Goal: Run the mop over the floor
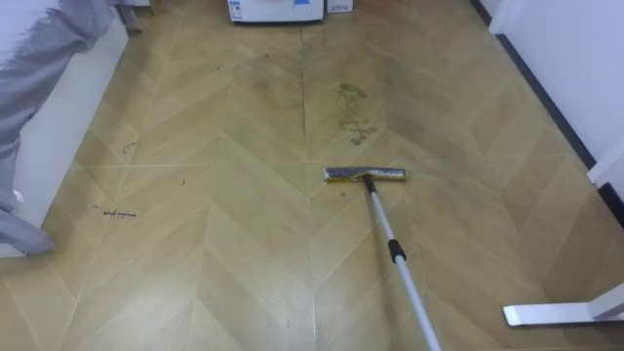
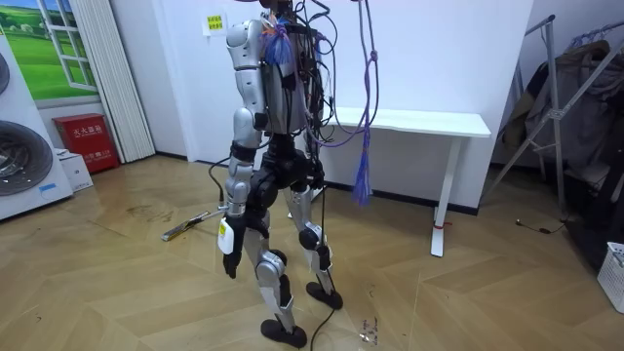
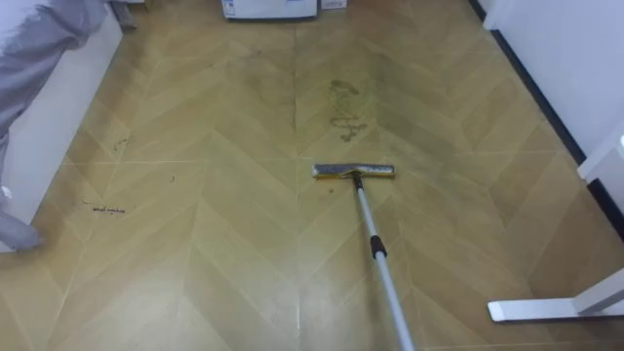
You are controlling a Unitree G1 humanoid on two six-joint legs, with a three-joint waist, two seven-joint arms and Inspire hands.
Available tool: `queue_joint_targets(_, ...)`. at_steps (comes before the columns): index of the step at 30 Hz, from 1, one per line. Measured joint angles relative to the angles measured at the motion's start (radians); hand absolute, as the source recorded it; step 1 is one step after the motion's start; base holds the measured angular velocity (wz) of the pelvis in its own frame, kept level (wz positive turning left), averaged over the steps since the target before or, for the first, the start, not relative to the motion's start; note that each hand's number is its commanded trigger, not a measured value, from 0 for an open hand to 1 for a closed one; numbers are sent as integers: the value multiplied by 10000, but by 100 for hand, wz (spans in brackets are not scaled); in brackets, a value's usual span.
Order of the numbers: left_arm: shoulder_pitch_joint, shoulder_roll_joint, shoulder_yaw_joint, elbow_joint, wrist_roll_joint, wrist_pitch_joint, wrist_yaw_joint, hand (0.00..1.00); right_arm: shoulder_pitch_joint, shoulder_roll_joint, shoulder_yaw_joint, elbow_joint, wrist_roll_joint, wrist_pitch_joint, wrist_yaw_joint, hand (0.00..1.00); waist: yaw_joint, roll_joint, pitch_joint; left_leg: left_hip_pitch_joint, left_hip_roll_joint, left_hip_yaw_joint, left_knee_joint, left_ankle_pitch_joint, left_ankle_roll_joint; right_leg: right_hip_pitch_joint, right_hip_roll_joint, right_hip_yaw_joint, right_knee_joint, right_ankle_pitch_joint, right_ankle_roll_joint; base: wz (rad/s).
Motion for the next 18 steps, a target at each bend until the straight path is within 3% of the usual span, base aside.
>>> queue_joint_targets(10,-17,3,-7,69,-19,-24,-202,0,-19,-4,0,21,53,0,3,100,0,16,4,0,-1,-38,4,0,0,6,2,57,-14,0,0,0)
queue_joint_targets(18,-27,171,14,48,-16,-141,-305,0,-16,-54,-11,12,86,0,89,100,-3,65,5,-11,5,-35,2,-1,-1,-15,2,49,6,0,0,0)
